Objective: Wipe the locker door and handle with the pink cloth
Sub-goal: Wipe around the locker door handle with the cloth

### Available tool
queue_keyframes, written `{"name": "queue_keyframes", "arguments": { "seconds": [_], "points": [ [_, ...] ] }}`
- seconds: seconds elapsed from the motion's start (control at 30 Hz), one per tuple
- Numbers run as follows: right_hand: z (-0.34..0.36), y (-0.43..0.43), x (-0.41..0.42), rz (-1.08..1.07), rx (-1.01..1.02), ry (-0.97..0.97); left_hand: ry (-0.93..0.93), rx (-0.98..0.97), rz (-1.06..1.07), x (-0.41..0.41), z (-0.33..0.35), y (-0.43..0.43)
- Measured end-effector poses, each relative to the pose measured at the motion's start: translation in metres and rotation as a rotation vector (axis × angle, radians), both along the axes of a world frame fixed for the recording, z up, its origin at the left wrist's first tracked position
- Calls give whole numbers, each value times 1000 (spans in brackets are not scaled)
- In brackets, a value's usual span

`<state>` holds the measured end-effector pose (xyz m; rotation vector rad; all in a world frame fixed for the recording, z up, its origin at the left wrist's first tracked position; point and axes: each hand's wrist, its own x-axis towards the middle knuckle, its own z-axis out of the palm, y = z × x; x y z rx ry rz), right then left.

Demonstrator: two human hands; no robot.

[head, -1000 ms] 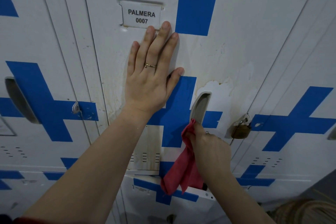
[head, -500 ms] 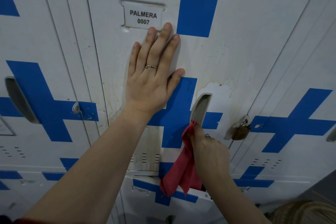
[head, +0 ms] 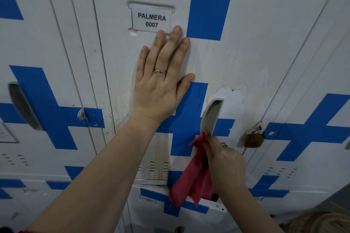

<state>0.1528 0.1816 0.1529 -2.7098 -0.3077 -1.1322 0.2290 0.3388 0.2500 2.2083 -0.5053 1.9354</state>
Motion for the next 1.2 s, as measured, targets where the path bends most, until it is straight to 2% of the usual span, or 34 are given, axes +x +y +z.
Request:
{"name": "queue_keyframes", "arguments": {
  "seconds": [0.2, 0.3, 0.43, 0.6, 0.83, 1.0, 1.2],
  "points": [
    [-22, -19, 5, 126, -3, -183, 1, 2, -9, -1, 0, 0],
    [-28, -24, 12, 157, 57, -246, -5, 0, -3, -1, 0, 1],
    [-37, -35, 15, 164, 216, -294, -6, -1, -5, -1, -1, 0],
    [-45, -29, 24, 197, 168, -348, -2, -5, 4, 0, -1, 0],
    [-37, -13, 25, 151, 254, -345, -17, -12, 5, 1, -2, 0],
    [-15, 11, 27, 166, 440, -349, -10, -12, -9, 1, -2, 0],
    [41, 25, 31, 167, 792, -397, -10, -18, -22, 1, -2, 0]
  ]
}}
